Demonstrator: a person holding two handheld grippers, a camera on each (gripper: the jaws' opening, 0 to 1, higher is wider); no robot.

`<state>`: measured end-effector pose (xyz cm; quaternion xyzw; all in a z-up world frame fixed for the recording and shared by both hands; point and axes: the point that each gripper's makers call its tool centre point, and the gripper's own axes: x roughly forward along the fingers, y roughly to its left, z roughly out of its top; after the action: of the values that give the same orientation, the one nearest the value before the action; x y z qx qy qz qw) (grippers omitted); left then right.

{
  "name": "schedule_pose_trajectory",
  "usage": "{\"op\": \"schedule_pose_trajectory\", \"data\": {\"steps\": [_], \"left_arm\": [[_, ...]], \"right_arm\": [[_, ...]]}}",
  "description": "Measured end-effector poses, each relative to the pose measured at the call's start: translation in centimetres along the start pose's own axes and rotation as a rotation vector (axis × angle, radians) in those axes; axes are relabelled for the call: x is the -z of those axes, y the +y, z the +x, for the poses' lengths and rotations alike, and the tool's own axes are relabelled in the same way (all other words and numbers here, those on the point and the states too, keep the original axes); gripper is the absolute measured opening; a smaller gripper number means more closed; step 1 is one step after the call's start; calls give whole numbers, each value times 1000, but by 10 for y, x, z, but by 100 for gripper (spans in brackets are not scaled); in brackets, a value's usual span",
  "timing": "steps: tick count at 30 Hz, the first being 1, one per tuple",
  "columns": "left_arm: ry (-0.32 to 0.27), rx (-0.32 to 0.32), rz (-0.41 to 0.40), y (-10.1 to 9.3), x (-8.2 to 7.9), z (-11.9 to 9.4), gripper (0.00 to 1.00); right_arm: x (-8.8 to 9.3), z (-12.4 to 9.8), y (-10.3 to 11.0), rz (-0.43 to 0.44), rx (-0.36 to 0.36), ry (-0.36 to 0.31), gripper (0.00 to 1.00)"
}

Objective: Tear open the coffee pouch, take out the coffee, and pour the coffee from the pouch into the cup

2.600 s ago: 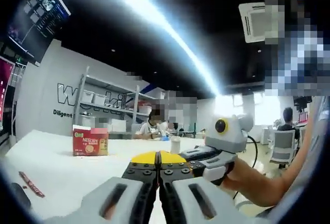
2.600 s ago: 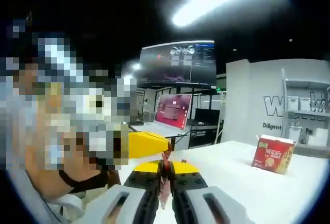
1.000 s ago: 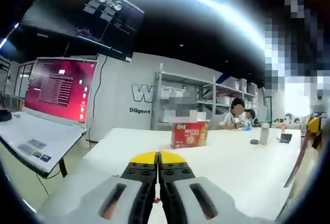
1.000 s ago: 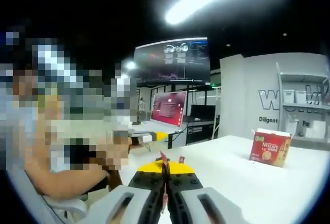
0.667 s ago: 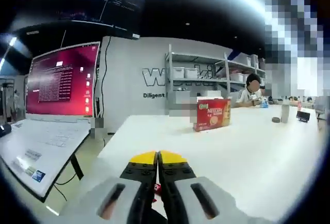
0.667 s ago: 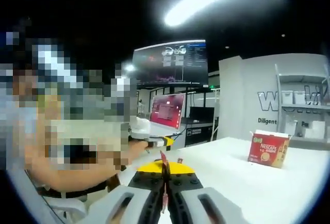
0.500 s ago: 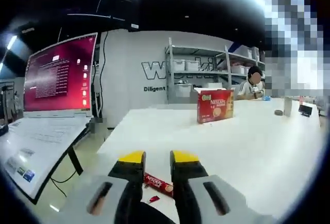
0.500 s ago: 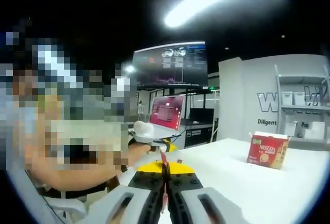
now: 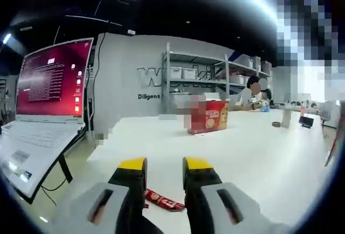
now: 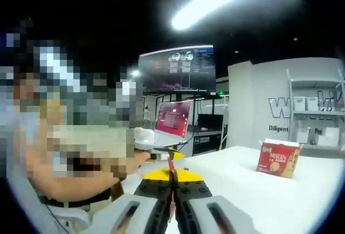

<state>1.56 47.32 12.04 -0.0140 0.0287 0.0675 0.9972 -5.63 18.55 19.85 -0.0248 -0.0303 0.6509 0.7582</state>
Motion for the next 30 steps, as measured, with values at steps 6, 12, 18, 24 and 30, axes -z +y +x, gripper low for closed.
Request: {"op": "schedule_pose_trajectory", "data": {"steps": [6,12,18,24,30], "left_arm": [[-74,221,-71,-64,-24,-34,27],[-164,570,92,-158,-48,-81,32],[-73,901,174,-238,-35,-129,26],[-28,1088,159,-296,-21,-150,25],[4,1191,113,-329,-17,-158,23]], "right_arm": [[1,-5,-5,15,-27,9,1],[0,-16,-1,14,-89,-3,1],[-2,-32,8,-13,-183,-1,1],[-9,-54,29,34,-344,-32,1],[-12,-66,46,39,-445,-36,1]]}}
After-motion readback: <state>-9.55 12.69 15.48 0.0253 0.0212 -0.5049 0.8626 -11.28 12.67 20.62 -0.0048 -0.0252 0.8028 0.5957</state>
